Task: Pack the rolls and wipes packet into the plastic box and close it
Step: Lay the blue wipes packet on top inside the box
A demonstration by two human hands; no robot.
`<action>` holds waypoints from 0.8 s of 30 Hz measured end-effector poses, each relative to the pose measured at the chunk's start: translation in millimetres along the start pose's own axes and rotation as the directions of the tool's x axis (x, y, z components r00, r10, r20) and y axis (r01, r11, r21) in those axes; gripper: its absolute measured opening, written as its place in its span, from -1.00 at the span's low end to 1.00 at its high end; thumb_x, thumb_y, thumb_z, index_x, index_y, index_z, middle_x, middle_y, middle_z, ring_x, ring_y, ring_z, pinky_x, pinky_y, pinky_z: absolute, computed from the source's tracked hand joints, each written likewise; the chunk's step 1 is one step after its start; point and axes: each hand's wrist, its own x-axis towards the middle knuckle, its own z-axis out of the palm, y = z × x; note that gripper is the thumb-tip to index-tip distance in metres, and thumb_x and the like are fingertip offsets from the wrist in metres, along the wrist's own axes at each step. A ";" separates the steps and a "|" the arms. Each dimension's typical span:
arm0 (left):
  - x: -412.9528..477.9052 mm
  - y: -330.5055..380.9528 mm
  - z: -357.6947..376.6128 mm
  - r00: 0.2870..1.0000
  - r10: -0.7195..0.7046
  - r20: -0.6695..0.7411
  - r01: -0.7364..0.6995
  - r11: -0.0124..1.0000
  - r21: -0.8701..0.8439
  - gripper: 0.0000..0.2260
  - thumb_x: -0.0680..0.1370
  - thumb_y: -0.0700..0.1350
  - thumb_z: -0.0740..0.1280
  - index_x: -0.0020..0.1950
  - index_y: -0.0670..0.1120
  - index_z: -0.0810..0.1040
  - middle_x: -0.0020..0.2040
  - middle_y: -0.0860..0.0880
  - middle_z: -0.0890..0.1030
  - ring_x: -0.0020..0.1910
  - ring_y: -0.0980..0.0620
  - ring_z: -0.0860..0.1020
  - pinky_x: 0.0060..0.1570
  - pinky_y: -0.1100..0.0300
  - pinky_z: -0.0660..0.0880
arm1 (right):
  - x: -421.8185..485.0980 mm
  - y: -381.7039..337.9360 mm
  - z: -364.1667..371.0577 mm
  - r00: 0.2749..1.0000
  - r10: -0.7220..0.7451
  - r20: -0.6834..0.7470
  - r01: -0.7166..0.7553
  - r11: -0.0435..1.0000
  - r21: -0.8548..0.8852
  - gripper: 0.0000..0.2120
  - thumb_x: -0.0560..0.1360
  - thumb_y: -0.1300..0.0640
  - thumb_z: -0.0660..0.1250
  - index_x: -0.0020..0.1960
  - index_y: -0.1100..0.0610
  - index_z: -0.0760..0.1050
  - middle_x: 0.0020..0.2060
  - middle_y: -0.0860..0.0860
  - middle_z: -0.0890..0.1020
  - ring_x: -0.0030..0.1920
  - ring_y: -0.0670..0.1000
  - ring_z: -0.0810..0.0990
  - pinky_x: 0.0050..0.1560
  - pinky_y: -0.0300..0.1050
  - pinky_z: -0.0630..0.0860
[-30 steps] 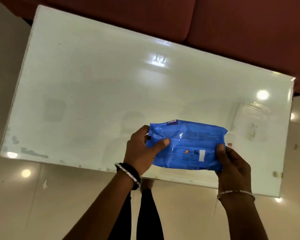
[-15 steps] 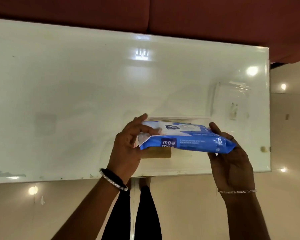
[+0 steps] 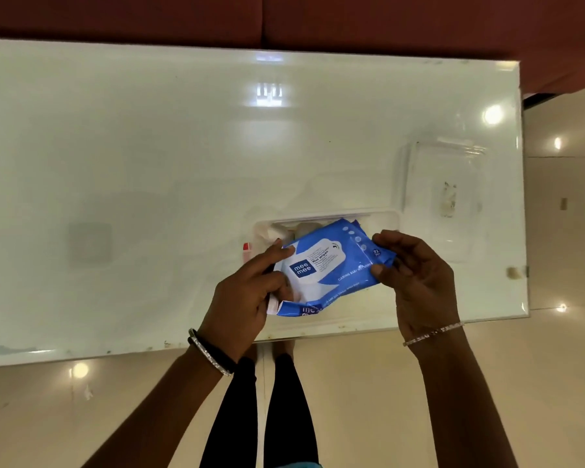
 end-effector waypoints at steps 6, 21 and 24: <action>1.6 14.3 3.7 0.994 0.110 -0.024 -0.109 0.993 0.051 -0.58 0.62 -0.09 0.12 -0.34 -0.14 0.61 0.27 -0.12 0.58 0.25 -0.05 0.56 -0.04 0.40 0.51 | -13.2 -5.3 -16.9 0.997 -0.050 -0.061 0.059 0.987 0.151 -0.53 0.27 0.47 0.40 0.14 0.18 0.56 0.00 0.08 0.71 0.09 0.06 0.66 0.04 -0.15 0.62; 10.4 1.5 10.8 0.994 -0.096 0.048 0.050 0.809 0.586 -0.71 0.26 -0.32 0.57 -0.05 -0.18 0.69 0.06 -0.15 0.67 0.13 -0.20 0.60 -0.36 0.07 0.64 | -12.6 42.0 12.6 0.952 -0.295 -0.083 0.138 0.654 -0.743 -0.71 0.45 0.47 0.32 0.09 0.20 0.58 0.00 0.07 0.66 -0.02 -0.01 0.63 0.08 -0.24 0.58; 12.3 10.3 16.8 0.985 -0.173 0.009 0.131 0.776 0.618 -0.58 0.23 -0.33 0.56 0.07 -0.20 0.65 0.06 -0.15 0.66 0.05 -0.23 0.61 -0.29 0.06 0.64 | -1.8 36.8 23.5 0.982 -0.186 -0.041 0.086 0.626 -0.775 -0.73 0.52 0.29 0.37 0.21 0.19 0.51 0.15 0.09 0.61 0.12 0.06 0.60 0.08 -0.19 0.51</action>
